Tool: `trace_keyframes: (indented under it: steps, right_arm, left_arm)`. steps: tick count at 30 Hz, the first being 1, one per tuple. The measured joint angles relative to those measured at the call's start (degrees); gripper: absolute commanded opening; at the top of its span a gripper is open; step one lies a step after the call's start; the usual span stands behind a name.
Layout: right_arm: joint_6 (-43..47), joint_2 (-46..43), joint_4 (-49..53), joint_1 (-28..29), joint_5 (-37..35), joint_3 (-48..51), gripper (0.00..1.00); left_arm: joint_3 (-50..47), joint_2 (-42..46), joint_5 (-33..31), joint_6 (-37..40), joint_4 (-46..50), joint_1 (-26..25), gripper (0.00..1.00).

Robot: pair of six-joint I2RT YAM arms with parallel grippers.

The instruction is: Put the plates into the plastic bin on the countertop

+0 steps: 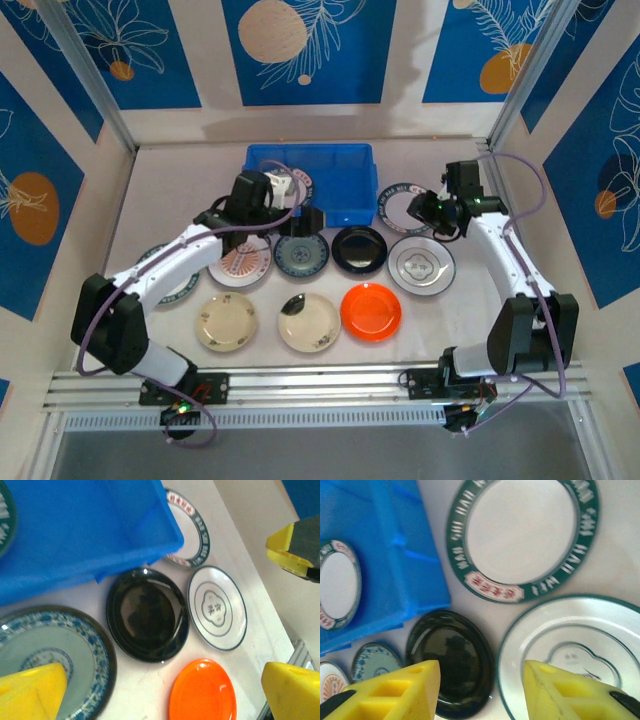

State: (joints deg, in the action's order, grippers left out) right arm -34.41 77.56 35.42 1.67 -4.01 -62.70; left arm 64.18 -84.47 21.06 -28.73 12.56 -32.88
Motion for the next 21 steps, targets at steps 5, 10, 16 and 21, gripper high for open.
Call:
trace_keyframes:
  steps: [5,10,16,21]
  right_arm:
    - [-3.08,-2.21,-2.91,-5.60,0.59,6.12,0.47]
    - [-5.29,5.22,-6.80,-9.86,0.72,6.36,0.46]
    - [-6.64,12.09,-9.35,-11.45,1.46,5.35,0.45]
    - [-6.64,12.94,-10.62,-10.71,2.67,3.85,0.44]
  left_arm:
    - [-4.24,0.87,-0.15,-1.22,-1.33,-1.22,0.99]
    - [-5.44,0.85,-0.15,-1.95,-2.75,-1.27,1.00]
    - [-5.44,0.66,0.07,-3.26,-6.05,-1.27,1.00]
    - [-4.76,0.00,-0.02,-3.43,-4.98,-1.27,1.00]
